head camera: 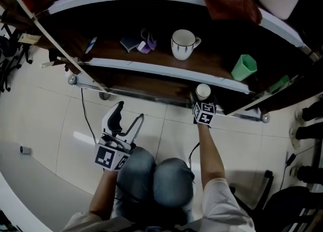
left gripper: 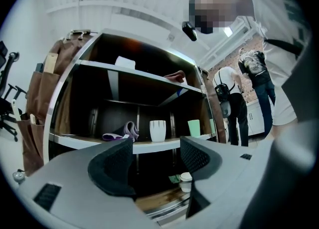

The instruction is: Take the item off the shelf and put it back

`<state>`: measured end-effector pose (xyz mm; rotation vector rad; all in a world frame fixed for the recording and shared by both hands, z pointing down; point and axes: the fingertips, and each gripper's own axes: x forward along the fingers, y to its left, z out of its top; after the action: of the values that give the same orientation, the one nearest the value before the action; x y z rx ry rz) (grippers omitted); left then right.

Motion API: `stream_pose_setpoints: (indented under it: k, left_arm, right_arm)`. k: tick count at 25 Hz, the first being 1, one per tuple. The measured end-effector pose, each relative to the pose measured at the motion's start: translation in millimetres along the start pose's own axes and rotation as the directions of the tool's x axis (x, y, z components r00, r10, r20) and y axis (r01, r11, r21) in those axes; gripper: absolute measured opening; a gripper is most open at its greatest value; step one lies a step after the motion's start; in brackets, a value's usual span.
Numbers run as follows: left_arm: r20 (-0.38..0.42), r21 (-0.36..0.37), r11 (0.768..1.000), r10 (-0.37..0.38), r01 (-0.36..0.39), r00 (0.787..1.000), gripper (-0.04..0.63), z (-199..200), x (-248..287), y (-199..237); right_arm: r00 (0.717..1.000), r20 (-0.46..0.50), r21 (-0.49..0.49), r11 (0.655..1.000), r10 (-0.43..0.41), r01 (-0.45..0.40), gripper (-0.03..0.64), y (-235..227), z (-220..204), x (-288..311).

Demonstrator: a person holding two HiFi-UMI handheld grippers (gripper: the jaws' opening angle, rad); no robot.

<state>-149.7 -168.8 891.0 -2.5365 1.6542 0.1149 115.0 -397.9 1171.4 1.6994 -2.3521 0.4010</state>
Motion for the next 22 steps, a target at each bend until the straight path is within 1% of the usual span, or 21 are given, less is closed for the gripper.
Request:
stream_pose_setpoints:
  k: [2, 3, 6, 8, 10, 13, 16, 18, 20, 22]
  left_arm:
    - [0.002, 0.001, 1.000, 0.004, -0.004, 1.000, 0.275, 1.4, -2.2, 0.4]
    - [0.004, 0.000, 1.000, 0.005, -0.005, 1.000, 0.275, 2.1, -3.2, 0.9]
    - [0.005, 0.000, 1.000, 0.009, -0.009, 1.000, 0.274, 3.0, -5.8, 2.6]
    - [0.003, -0.001, 1.000, 0.010, -0.010, 1.000, 0.275, 2.7, -6.3, 2.2]
    - [0.002, 0.000, 1.000, 0.005, -0.005, 1.000, 0.274, 2.3, -5.1, 0.8]
    - [-0.001, -0.007, 1.000, -0.004, 0.004, 1.000, 0.275, -0.5, -1.0, -0.4]
    - [-0.010, -0.054, 0.999, 0.003, -0.004, 1.000, 0.274, -2.3, 3.6, 4.9]
    - [-0.013, -0.081, 0.997, 0.018, -0.019, 1.000, 0.273, 4.0, 7.4, 10.3]
    - [-0.014, -0.088, 0.996, 0.020, -0.021, 1.000, 0.273, 23.7, 12.1, 16.5]
    - [-0.016, -0.075, 0.997, 0.003, -0.004, 1.000, 0.273, 56.4, 15.3, 17.6]
  right_arm:
    - [1.000, -0.011, -0.002, 1.000, -0.007, 0.007, 0.460, -2.1, 2.2, 7.0]
    - [1.000, -0.023, -0.012, 1.000, -0.011, 0.011, 0.424, -3.1, 3.2, 8.9]
    - [0.998, -0.063, -0.037, 0.999, -0.003, 0.001, 0.419, -1.3, 3.4, 5.0]
    - [0.998, -0.060, -0.032, 0.999, 0.025, -0.027, 0.419, 6.1, 6.8, -8.1]
    - [0.998, -0.028, -0.027, 0.998, 0.056, -0.057, 0.419, 16.9, 17.2, -30.4]
    - [0.995, 0.033, -0.013, 0.996, 0.091, -0.090, 0.419, 32.6, 41.3, -77.8]
    - [0.993, 0.048, -0.035, 0.993, 0.111, -0.109, 0.419, 42.8, 64.4, -133.2]
    - [0.992, 0.058, -0.055, 0.992, 0.115, -0.112, 0.419, 48.3, 88.6, -168.1]
    - [0.990, 0.075, -0.058, 0.991, 0.122, -0.118, 0.419, 60.4, 122.1, -198.5]
    - [0.987, 0.097, -0.056, 0.991, 0.128, -0.123, 0.419, 76.0, 158.5, -231.3]
